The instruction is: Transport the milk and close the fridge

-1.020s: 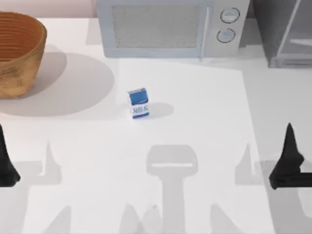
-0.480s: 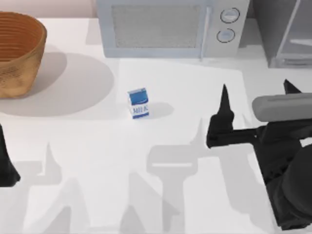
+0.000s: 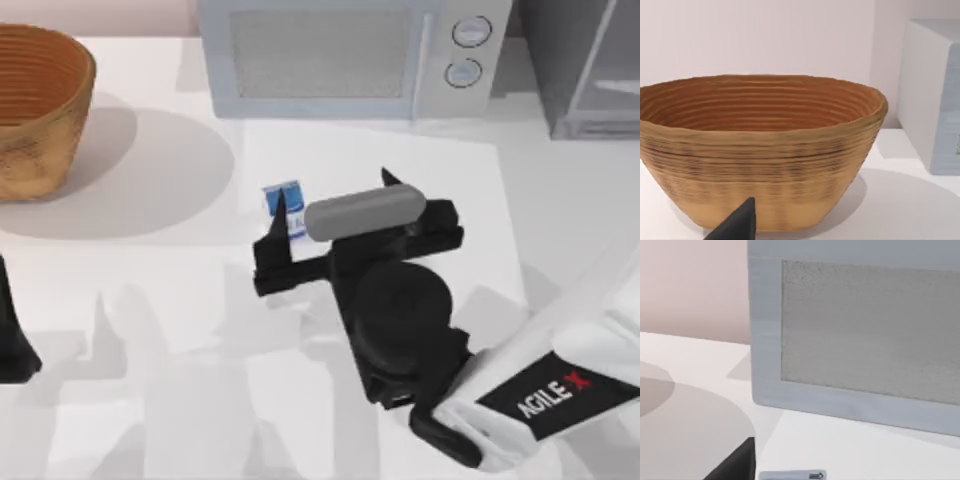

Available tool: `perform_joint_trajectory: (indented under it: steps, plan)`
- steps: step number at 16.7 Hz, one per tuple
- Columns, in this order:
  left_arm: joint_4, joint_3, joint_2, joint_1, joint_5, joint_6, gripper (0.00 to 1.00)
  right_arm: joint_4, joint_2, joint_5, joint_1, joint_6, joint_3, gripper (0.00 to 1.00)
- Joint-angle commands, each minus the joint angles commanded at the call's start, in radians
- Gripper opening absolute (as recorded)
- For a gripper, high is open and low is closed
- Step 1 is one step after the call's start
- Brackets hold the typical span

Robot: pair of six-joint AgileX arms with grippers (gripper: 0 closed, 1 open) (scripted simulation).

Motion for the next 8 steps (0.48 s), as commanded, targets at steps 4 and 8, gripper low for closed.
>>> perform_joint_trajectory:
  steps: [4,8]
  plan:
    - [0.0,0.0,0.0,0.0,0.0,0.0,1.0,0.109,0.267,-0.06,-0.016,0.002,0.17,1.0]
    - [0.0,0.0,0.0,0.0,0.0,0.0,1.0,0.154,0.368,-0.089,-0.026,0.002,0.243,1.0]
